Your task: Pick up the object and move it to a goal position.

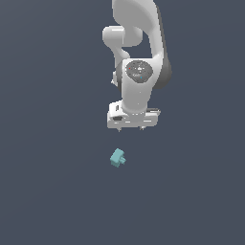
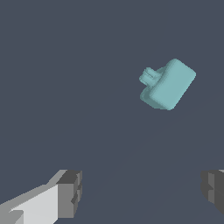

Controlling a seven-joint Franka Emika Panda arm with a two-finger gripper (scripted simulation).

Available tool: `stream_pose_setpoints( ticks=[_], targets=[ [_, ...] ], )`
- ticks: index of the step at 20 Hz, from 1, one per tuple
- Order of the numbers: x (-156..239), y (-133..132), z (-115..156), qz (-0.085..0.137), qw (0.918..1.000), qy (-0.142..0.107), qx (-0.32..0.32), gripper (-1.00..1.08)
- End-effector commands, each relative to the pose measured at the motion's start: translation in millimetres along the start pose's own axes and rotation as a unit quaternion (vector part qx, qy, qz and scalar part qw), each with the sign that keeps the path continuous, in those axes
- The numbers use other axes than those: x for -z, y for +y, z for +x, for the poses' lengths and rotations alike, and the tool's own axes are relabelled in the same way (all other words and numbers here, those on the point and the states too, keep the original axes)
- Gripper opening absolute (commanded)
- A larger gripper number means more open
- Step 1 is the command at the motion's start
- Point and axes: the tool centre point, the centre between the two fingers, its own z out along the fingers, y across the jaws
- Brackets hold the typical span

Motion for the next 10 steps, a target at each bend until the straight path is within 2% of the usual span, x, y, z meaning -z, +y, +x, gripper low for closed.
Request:
stream_pose_setpoints(
  ticks=[1,10],
  targets=[
    [-0.1,0.6,0.0,0.0,1.0,0.0,-0.001,1.0],
    [-9.6,9.9,17.3,0.004,0.9986,0.007,-0.052,1.0]
  ],
)
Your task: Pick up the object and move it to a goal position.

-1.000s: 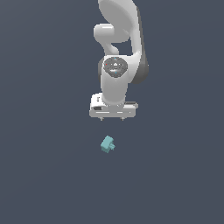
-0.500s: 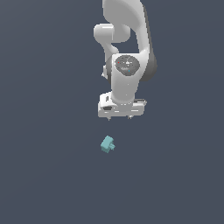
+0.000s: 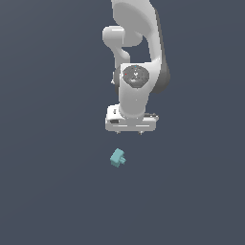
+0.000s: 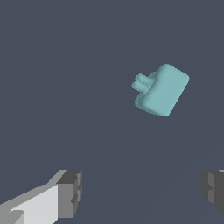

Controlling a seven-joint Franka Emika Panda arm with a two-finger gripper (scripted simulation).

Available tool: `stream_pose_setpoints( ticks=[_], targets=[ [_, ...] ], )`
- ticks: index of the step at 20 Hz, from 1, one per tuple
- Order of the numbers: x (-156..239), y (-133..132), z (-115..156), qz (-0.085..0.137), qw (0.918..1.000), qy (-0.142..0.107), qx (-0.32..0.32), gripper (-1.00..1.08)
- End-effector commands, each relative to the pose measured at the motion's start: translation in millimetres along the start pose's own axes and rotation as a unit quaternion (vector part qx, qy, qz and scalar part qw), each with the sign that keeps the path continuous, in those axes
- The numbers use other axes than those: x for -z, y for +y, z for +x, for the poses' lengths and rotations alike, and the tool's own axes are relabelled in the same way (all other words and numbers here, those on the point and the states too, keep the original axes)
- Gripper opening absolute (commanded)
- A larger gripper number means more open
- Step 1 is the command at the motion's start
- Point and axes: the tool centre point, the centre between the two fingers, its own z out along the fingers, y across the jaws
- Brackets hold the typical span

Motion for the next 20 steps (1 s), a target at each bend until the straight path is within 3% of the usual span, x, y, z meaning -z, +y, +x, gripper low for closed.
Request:
stream_pose_setpoints(
  ticks=[1,6,13,20],
  targets=[
    [-4.5,3.7,7.7,0.002,0.9997,0.003,-0.023,1.0],
    [-17.7,14.5,29.1,0.006,0.9961,0.011,-0.087,1.0],
    [-39.6,32.3,59.7,0.011,0.9827,0.024,-0.183,1.0],
    [-52.6,42.7,75.3,0.014,0.9713,0.032,-0.235,1.0]
  ],
)
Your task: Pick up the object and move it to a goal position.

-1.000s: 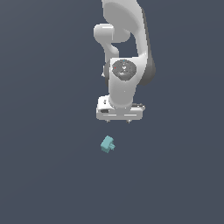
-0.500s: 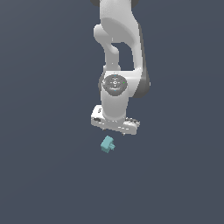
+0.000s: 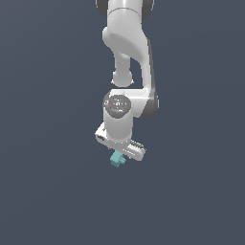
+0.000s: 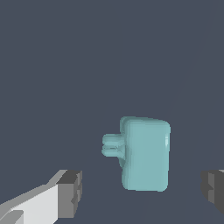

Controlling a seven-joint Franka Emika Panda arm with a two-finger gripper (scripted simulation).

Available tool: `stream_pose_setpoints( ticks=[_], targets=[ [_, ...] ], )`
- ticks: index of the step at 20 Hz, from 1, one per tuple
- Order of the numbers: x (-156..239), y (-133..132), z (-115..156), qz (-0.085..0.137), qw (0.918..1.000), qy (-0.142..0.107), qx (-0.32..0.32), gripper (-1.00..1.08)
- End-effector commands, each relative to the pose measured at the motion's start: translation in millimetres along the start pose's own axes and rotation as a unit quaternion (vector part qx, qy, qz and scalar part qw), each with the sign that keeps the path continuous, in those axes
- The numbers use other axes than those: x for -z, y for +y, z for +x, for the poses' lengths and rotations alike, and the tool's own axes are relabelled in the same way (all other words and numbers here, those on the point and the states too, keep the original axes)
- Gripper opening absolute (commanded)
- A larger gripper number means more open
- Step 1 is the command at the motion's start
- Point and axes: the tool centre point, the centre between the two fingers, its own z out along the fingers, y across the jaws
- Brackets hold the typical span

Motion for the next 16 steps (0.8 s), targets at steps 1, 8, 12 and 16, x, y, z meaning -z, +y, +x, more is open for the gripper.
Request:
stream_pose_setpoints(
  ticks=[1,8,12,16],
  targets=[
    [-3.2,0.5,4.6,0.001,0.9999,0.002,-0.014,1.0],
    [-6.4,1.0,6.0,0.001,0.9998,0.003,-0.018,1.0],
    [-18.8,1.2,6.0,0.001,0.9998,0.003,-0.019,1.0],
    [-41.0,1.7,5.9,0.001,0.9998,0.003,-0.02,1.0]
  ],
)
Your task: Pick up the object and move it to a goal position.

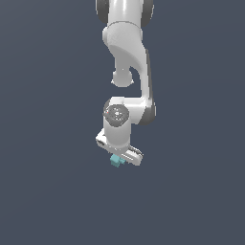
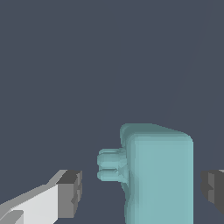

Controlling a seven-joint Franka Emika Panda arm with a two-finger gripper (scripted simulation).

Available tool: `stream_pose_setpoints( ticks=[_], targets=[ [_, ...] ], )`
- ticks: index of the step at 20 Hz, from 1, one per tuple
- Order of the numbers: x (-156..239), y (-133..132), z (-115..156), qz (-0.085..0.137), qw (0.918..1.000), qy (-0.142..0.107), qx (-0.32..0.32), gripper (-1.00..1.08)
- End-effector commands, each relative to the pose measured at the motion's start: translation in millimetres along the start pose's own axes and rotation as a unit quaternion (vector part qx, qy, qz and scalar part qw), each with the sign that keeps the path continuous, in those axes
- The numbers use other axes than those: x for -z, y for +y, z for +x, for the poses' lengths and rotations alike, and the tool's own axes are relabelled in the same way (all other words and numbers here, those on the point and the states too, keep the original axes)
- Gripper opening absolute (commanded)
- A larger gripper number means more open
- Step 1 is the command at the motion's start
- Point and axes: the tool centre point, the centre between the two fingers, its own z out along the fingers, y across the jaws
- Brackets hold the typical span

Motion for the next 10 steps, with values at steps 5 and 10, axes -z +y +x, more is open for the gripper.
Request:
stream_pose_setpoints(
  ticks=[5,10],
  targets=[
    [-23.1,0.1,0.0,0.0,1.0,0.0,-0.001,1.0],
    [-22.9,-0.3,0.9,0.0,1.0,0.0,-0.001,-1.0]
  ],
)
